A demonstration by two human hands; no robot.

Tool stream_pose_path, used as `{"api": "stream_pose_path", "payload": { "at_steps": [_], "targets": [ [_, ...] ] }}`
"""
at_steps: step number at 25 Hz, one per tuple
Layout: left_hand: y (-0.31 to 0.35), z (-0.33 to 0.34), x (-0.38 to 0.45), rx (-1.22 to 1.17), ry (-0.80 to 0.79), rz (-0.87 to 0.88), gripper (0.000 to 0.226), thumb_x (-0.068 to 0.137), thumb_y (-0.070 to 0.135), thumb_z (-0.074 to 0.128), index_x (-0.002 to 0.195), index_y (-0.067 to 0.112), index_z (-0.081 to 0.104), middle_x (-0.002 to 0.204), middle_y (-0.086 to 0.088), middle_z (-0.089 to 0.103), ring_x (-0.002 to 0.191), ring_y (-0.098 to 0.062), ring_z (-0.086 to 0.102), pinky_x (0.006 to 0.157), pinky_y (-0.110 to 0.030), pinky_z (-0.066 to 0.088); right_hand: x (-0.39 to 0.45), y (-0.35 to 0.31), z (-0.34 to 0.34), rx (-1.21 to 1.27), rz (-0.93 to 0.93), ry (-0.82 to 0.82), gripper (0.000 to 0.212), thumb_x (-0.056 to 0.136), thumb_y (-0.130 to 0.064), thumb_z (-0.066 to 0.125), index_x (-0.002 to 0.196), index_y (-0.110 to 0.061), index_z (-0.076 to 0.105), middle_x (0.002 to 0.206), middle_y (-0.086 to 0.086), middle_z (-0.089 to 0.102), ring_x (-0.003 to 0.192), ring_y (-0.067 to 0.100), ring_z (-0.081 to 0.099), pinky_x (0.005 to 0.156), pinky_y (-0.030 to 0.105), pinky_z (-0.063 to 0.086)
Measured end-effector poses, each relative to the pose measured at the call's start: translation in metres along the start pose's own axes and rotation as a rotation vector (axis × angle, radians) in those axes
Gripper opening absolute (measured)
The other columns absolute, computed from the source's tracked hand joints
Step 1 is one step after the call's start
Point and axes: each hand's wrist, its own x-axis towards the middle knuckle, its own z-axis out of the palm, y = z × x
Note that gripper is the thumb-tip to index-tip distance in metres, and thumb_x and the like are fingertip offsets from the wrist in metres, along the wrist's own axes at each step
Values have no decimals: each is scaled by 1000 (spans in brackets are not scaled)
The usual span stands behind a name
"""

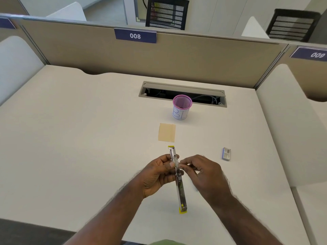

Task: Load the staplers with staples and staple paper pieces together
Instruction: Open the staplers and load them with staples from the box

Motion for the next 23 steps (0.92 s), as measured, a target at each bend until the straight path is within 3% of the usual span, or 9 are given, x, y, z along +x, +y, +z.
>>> {"api": "stream_pose_path", "payload": {
  "at_steps": [4, 9, 12, 14, 16, 17, 20, 23],
  "targets": [
    [-2, 4, -3, 32, -28, -5, 25, 93, 6, 59, 118, 5, 54, 107, -14, 65, 93, -28, 69, 77, -34, 57, 6, -7, 0, -84, -42, 22, 3, 89, -24, 71, 88, -27, 73, 92, -15, 67, 79, 4, 65, 68, 33, 56],
    [2, 6, -5, -2, -24, 12, 31, 87, 11, 63, 117, 5, 55, 106, -16, 65, 91, -28, 68, 77, -34, 57, 9, -10, 1, -177, 29, -19, 10, 91, -37, 65, 94, -34, 74, 99, -21, 63, 72, 2, 62, 64, 24, 52],
    [8, 4, -5, -51, 13, 48, 24, 87, 14, 63, 109, 8, 60, 98, -9, 68, 84, -25, 70, 75, -34, 58, 5, -4, -1, 85, 228, -34, 7, 87, -39, 67, 93, -34, 68, 96, -21, 65, 74, 0, 65, 63, 20, 50],
    [11, 2, -5, -74, 30, 95, 17, 85, 15, 63, 102, 10, 63, 96, -7, 69, 84, -24, 70, 76, -36, 58, -7, -3, 1, 334, 441, -224, 24, 79, -36, 77, 100, -36, 64, 97, -18, 67, 68, 0, 64, 62, 19, 50],
    [13, 2, -4, -83, 46, 130, 12, 84, 14, 63, 96, 12, 64, 92, -5, 68, 83, -26, 70, 76, -36, 58, -23, -2, 5, 425, 516, -398, 37, 73, -32, 80, 105, -38, 62, 99, -15, 69, 69, 8, 65, 67, 29, 55],
    [13, 2, -3, -81, 55, 140, 11, 83, 13, 62, 93, 13, 64, 90, -5, 67, 82, -26, 70, 75, -36, 58, -29, -1, 6, 433, 520, -401, 36, 73, -29, 79, 104, -39, 64, 97, -14, 71, 70, 14, 66, 71, 34, 55],
    [13, 1, -2, -67, 87, 147, 13, 80, 13, 61, 94, 13, 60, 86, -4, 65, 78, -24, 69, 73, -37, 58, -29, 2, 2, 437, 551, -206, 34, 77, -18, 80, 95, -44, 70, 80, -10, 75, 68, 16, 68, 70, 32, 51],
    [13, 2, 0, -19, 118, 146, 17, 80, 12, 62, 96, 10, 60, 87, -4, 64, 78, -24, 66, 75, -38, 56, -22, 6, -6, 482, 565, -5, 28, 73, -15, 85, 88, -36, 74, 85, -5, 77, 74, 21, 69, 75, 36, 53]
  ]
}}
